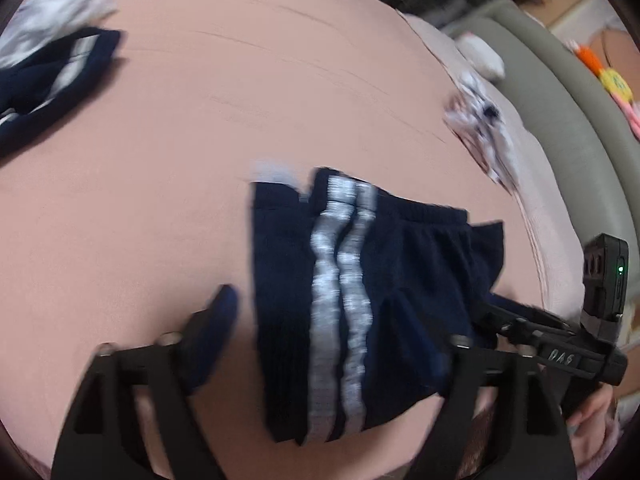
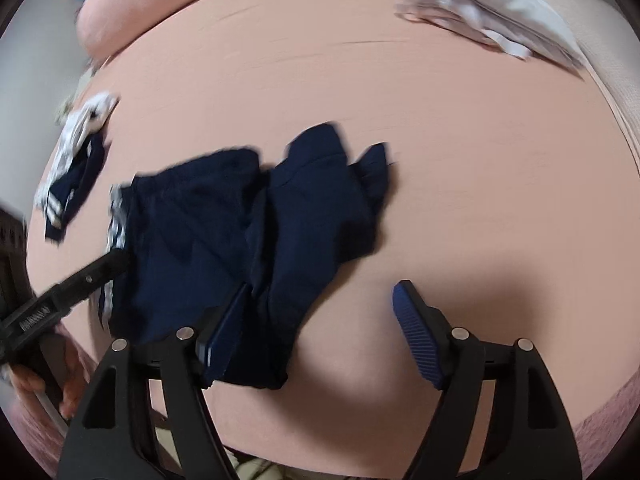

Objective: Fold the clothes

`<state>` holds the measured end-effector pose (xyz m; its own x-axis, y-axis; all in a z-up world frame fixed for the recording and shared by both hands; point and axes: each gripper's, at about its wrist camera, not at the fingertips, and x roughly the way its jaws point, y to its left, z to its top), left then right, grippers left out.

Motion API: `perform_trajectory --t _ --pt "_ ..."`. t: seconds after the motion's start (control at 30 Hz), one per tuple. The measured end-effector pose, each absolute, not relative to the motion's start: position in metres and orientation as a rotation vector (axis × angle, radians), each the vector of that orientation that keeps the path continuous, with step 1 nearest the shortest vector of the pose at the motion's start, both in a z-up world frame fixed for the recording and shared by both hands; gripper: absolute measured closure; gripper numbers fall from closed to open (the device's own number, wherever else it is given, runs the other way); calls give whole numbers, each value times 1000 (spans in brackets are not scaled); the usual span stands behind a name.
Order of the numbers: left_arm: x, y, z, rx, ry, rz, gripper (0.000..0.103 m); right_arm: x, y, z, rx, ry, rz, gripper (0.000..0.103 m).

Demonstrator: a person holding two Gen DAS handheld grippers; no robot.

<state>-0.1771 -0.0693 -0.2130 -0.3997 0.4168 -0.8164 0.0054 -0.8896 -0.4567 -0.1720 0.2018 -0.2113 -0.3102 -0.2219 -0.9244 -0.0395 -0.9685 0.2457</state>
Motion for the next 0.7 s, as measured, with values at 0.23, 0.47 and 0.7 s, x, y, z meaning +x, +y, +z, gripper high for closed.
perform_trajectory --t 0.23,0.47,0.7 --pt "-182 -65 -212 -1583 -620 2355 30 -184 186 -213 1719 -301 -2418 29" --pt "-175 -76 -221 -1530 -753 2255 86 -192 169 -210 1694 -270 -2292 74" --pt "-184 -50 -181 -1449 -620 2303 88 -195 174 -178 1595 -356 -2341 90"
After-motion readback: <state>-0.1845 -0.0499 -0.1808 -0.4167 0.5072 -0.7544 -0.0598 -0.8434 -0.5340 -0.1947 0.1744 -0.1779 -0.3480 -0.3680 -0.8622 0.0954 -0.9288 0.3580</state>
